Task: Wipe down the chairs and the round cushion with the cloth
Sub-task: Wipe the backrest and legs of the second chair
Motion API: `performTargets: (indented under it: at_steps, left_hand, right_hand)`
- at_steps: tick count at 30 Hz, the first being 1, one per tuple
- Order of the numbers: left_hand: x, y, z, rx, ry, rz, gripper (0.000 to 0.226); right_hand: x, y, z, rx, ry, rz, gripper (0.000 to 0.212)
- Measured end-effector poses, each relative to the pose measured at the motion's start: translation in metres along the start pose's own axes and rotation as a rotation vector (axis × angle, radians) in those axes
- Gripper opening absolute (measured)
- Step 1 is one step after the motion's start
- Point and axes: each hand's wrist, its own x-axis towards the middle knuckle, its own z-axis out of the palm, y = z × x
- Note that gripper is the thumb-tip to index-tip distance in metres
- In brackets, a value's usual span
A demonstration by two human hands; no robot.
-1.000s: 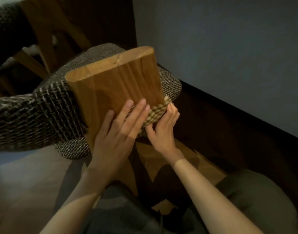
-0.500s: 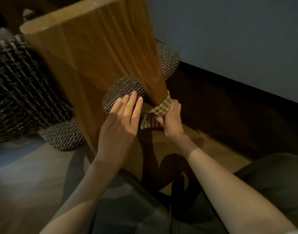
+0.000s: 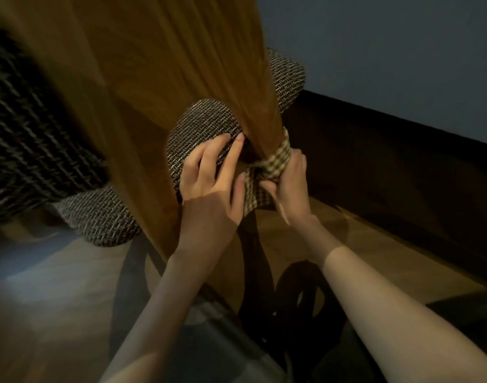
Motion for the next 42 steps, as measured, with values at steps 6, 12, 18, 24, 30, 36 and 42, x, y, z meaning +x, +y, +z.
performTargets:
  at_steps: [6,12,18,24,30,36,42]
  left_hand:
    - [-0.001,0.003,0.009,0.043,0.054,-0.021,0.049]
    - [-0.003,-0.001,0.012,0.051,0.058,0.004,0.055]
    - [-0.004,-0.001,0.010,0.059,0.034,0.021,0.054]
    - [-0.003,-0.001,0.008,0.021,0.057,0.002,0.048]
    - [0.003,0.004,-0.005,-0.037,-0.061,-0.063,0.048]
    - [0.019,0.017,-0.031,-0.053,-0.311,-0.210,0.050]
    - [0.038,0.036,-0.079,-0.121,-0.826,-0.361,0.059]
  right_hand:
    - [-0.011,0.058,0.013,0.111,-0.130,0.168,0.059]
    - [-0.020,0.109,0.025,0.092,-0.272,0.335,0.049]
    - [-0.017,0.095,0.026,0.115,-0.226,0.404,0.059]
    - [-0.002,0.035,0.003,0.196,-0.150,0.180,0.075]
    - [0.011,-0.027,-0.047,0.018,-0.342,0.112,0.074]
    - [0.035,-0.083,-0.107,-0.092,-0.589,0.334,0.056]
    - [0.050,-0.154,-0.175,-0.074,-0.610,0.501,0.043]
